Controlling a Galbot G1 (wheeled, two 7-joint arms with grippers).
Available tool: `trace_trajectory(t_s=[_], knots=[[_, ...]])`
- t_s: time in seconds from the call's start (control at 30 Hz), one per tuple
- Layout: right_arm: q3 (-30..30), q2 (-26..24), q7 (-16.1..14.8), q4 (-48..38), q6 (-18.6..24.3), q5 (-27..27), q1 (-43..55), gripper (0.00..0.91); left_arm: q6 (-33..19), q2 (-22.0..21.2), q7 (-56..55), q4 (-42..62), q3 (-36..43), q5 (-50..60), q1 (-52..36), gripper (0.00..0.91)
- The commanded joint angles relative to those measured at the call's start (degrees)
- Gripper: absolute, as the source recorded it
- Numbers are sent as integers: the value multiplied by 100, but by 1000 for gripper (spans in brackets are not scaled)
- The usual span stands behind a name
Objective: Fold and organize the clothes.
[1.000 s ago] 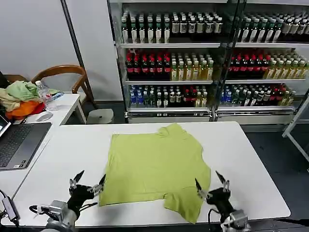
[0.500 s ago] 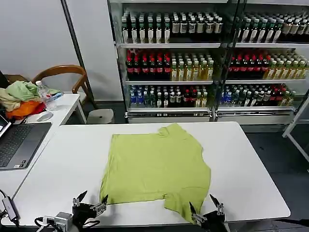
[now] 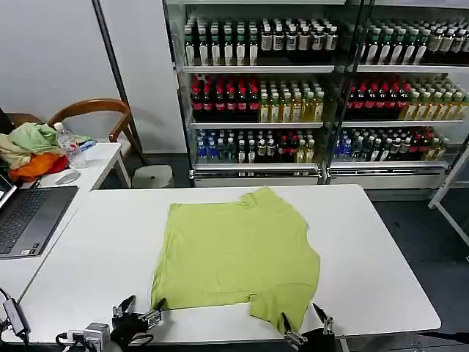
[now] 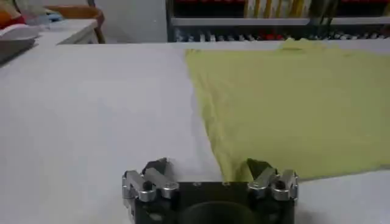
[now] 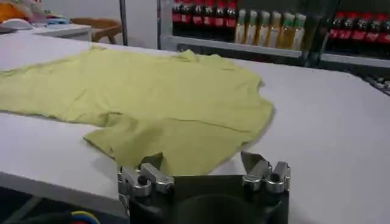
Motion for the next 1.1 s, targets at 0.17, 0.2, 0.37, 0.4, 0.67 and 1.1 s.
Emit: trace_trajectory(t_s=[0.17, 0.2, 0.37, 0.4, 0.67, 1.1], knots=[[-124, -11, 82, -1, -2, 201, 32, 0, -117, -74, -7, 63, 164, -197, 29, 40], [-126, -12, 84, 2, -1, 208, 29, 0, -127, -78, 5, 61, 176, -191, 21, 50], [-138, -10, 55, -7, 26, 199, 51, 0, -152, -86, 47, 48, 221, -168, -5, 50], [-132, -10, 36, -15, 62, 182, 67, 0, -164, -85, 70, 47, 227, -152, -10, 40], [72, -34, -237, 43, 288, -109, 27, 0, -282, -59, 198, 29, 150, -40, 33, 40], [574, -221, -595, 736, 372, -91, -797, 0, -330, 55, 510, -508, -165, 330, 664, 40]])
